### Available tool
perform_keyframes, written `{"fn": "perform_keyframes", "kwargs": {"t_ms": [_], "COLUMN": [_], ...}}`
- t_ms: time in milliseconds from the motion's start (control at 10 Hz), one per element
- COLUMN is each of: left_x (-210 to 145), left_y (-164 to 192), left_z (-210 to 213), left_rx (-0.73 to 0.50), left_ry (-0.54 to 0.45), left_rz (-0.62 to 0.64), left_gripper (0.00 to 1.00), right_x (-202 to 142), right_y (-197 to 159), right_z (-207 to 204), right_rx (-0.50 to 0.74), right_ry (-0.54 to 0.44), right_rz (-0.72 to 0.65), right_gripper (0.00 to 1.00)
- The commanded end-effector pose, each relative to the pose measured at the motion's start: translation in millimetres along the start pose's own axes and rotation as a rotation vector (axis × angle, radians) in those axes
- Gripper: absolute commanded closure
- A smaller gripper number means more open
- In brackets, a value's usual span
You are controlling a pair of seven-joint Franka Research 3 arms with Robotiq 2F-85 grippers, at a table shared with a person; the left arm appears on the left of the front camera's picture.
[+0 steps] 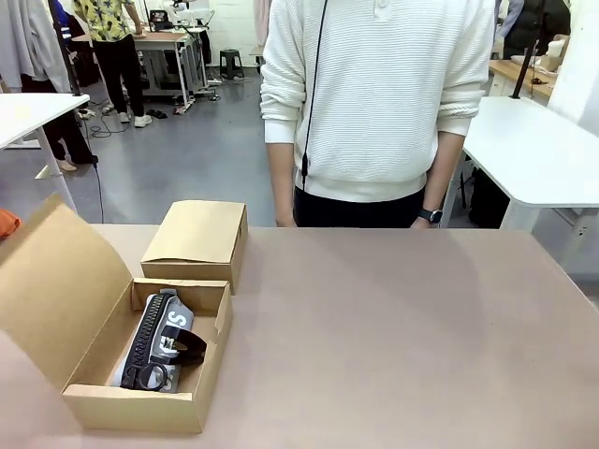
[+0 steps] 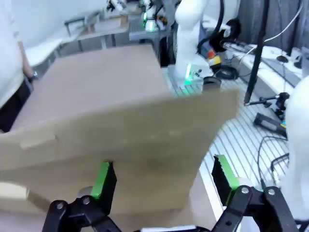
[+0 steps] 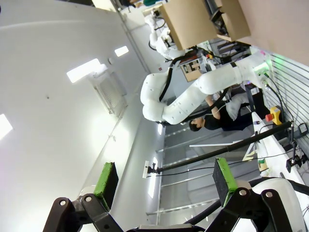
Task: Place items inside the box.
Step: Close the lid of the Mailer Box closest to the robot.
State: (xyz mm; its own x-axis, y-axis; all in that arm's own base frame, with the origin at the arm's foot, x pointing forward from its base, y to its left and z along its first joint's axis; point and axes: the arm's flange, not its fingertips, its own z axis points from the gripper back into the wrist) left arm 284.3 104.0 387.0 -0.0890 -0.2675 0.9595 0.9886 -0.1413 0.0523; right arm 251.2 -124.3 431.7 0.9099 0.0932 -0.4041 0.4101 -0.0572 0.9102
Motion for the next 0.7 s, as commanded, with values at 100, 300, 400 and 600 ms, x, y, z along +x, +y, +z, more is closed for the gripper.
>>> {"fn": "perform_keyframes", "kwargs": {"t_ms": [100,300,400,600], "left_x": [31,31,26,12], "left_y": [-22,-27,-28,-14], "left_z": [-64,-128,-151,-181], "left_rx": [-0.001,0.035,0.092,0.043], "left_ry": [-0.069,-0.036,0.003,0.072], "left_rz": [-0.008,-0.027,-0.093,-0.061], "left_gripper": [0.0,0.0,0.0,0.0], "right_x": [-2,-2,-2,-2], "right_y": [7,7,7,7], "right_z": [0,0,0,0], "right_rx": [0.012,0.012,0.012,0.012], "right_ry": [0.006,0.006,0.006,0.006], "right_rz": [-0.018,-0.018,-0.018,-0.018], "right_gripper": [0.0,0.0,0.0,0.0]}}
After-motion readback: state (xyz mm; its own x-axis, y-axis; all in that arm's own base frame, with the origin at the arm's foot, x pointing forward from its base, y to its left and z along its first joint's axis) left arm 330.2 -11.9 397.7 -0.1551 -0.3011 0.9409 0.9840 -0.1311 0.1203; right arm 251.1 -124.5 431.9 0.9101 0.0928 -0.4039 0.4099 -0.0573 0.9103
